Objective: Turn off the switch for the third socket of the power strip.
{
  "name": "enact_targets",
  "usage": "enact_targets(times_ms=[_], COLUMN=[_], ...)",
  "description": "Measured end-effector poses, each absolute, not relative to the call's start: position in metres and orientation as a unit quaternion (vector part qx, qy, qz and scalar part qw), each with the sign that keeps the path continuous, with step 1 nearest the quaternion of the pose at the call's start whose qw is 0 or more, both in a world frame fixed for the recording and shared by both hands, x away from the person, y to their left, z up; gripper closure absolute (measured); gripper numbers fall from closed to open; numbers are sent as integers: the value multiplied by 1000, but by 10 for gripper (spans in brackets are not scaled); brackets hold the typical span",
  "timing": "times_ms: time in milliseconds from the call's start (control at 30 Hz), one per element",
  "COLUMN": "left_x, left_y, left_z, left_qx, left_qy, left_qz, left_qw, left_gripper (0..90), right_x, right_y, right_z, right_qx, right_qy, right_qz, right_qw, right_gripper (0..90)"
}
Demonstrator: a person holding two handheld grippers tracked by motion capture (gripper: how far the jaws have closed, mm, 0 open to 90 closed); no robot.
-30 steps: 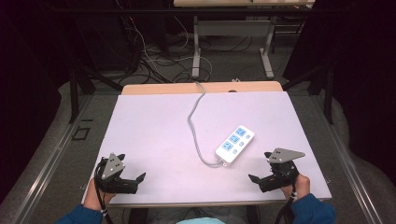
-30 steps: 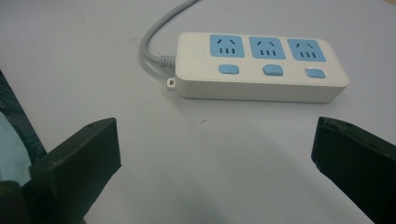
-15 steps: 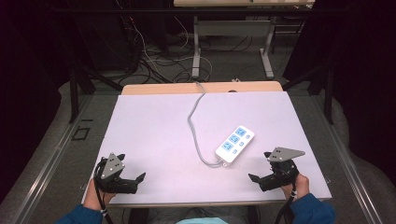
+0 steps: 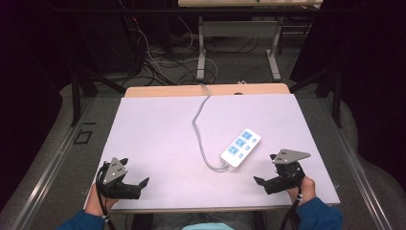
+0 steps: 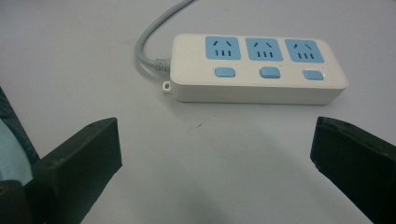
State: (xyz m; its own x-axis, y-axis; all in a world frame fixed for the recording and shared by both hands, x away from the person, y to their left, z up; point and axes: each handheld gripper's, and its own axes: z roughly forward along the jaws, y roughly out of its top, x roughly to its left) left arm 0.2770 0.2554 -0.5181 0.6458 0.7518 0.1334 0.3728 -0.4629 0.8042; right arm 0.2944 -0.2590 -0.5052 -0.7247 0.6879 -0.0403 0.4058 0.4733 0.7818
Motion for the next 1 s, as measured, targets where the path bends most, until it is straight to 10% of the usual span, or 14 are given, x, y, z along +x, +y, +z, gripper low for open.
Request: enact_targets(times_ms=[1000], left_x=[279], left_y=[252], left_z=[-519], left_qx=[823], left_qy=[336], left_qz=[245], left_qw=[387], left_gripper=[1], right_x=[324], right_y=[-258], right_z=[-489], right_qx=[344], right_qy=[828], right_qz=[401], right_qw=[190], right_gripper=[18])
